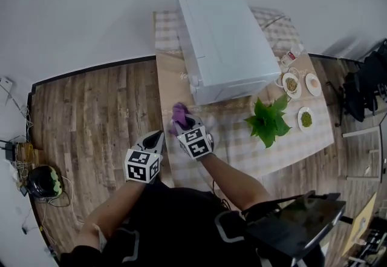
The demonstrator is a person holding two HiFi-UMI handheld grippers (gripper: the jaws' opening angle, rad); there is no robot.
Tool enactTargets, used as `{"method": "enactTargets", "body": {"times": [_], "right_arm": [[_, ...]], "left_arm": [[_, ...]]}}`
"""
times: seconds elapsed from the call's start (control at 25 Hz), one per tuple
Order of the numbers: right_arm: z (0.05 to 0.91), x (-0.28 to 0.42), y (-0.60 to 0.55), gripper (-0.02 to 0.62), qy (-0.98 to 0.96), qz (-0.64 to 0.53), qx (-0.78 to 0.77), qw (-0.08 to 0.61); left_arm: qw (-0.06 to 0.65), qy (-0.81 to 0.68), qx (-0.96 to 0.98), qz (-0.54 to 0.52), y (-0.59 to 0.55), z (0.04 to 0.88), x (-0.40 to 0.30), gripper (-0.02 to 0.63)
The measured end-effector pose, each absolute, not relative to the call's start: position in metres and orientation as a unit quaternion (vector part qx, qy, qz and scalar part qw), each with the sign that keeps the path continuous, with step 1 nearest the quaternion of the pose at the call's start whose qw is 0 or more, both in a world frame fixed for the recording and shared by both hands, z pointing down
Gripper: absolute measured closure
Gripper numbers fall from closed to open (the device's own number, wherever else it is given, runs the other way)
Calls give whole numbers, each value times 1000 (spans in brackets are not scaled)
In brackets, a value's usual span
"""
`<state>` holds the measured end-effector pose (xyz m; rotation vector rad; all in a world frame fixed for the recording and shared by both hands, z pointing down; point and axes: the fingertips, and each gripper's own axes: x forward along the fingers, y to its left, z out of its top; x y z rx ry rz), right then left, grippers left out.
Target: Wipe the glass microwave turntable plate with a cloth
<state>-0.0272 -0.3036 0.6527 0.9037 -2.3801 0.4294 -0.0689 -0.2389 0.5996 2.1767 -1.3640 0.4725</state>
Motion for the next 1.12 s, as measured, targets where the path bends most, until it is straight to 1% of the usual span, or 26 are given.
{"method": "enactTargets", "body": {"times": [0.32,0.68,1.12], "right_arm": [[683,-19,-316,499,-874,164,334,314],[682,0,-321,497,-869,168,344,312],[682,58,-329,495,-848,177,384,318]], "left_arm": [[254,-483,818,181,-242,599,-55,597],[257,-477,819,190,-246,605,-50,597],[249,-462,829,192,-251,604,-37,597]]}}
